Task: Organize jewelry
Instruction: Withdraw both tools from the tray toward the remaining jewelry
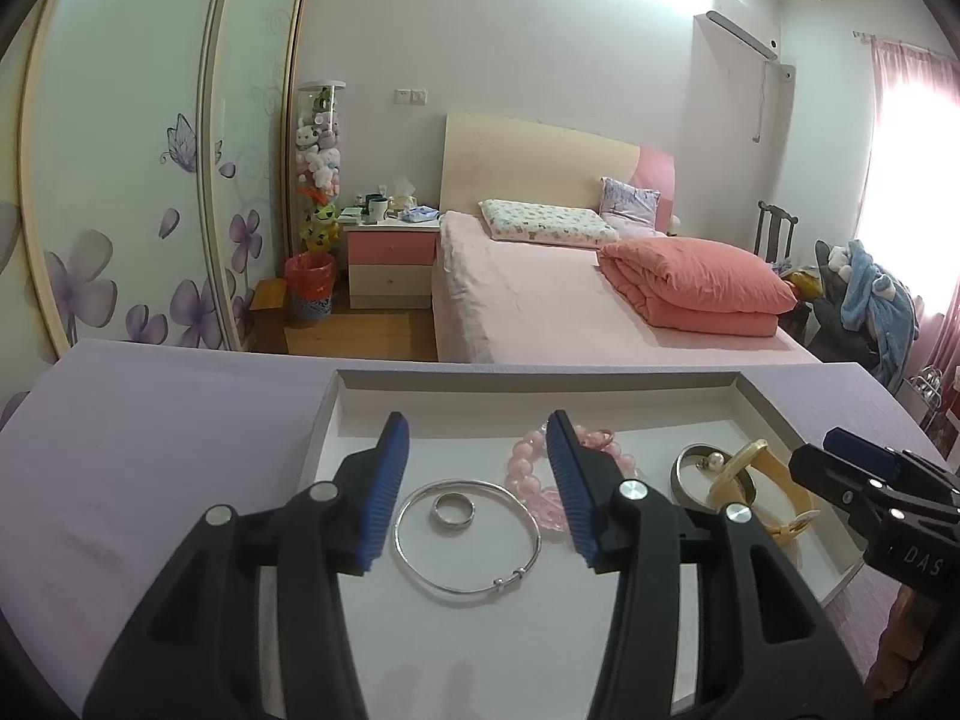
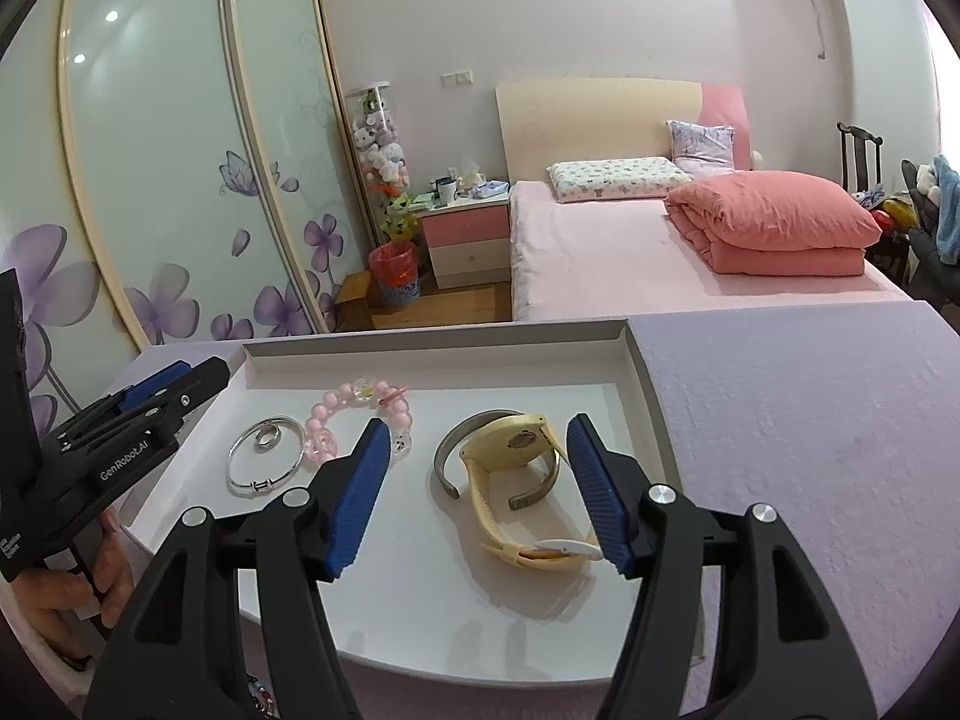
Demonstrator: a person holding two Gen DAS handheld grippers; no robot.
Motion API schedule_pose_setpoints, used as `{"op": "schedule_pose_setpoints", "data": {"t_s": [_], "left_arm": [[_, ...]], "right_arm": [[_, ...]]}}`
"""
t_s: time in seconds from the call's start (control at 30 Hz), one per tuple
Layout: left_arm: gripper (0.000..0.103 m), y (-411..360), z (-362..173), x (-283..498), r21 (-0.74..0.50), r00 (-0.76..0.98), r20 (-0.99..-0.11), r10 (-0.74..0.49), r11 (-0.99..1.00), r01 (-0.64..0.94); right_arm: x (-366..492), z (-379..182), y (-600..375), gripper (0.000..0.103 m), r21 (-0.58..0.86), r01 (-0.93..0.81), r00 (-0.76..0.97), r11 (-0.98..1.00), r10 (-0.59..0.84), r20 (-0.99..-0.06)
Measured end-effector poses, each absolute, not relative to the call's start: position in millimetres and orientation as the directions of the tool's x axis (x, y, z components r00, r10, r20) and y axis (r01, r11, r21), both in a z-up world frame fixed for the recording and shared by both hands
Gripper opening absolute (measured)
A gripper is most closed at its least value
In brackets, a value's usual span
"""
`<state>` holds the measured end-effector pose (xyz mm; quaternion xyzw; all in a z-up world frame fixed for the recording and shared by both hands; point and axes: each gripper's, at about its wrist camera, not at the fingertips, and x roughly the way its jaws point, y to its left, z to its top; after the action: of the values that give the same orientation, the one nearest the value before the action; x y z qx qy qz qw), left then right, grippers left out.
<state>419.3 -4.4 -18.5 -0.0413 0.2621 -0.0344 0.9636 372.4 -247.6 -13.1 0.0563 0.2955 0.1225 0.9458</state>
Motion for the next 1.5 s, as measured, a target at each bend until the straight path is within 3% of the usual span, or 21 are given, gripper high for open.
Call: {"op": "schedule_pose_setpoints", "data": {"t_s": [0.3,0.7,1.03,1.3,1.37,1.5], "left_arm": [[0.048,1,-9,398,-0.100,0.869,-0.488,-0.087,0.994,0.044],[0.060,17,-3,312,-0.126,0.879,-0.464,-0.111,0.990,0.058],[0.068,39,-3,227,-0.106,0.897,-0.435,-0.076,0.994,0.033],[0.069,56,-11,198,-0.140,0.892,-0.449,-0.049,0.990,-0.017],[0.069,57,-15,193,-0.142,0.890,-0.455,-0.044,0.990,-0.024],[0.069,57,-17,192,-0.142,0.888,-0.458,-0.042,0.990,-0.027]], "right_arm": [[354,-3,-248,0.064,0.160,-0.204,0.815,0.966,0.258,-0.519],[285,7,-243,0.074,0.119,-0.251,0.833,0.961,0.277,-0.479],[223,-8,-243,0.075,0.142,-0.280,0.794,0.949,0.312,-0.521],[201,-32,-242,0.075,0.150,-0.261,0.747,0.953,0.298,-0.594],[204,-35,-243,0.072,0.166,-0.248,0.731,0.954,0.297,-0.614],[213,-44,-242,0.051,0.167,-0.221,0.685,0.961,0.275,-0.675]]}}
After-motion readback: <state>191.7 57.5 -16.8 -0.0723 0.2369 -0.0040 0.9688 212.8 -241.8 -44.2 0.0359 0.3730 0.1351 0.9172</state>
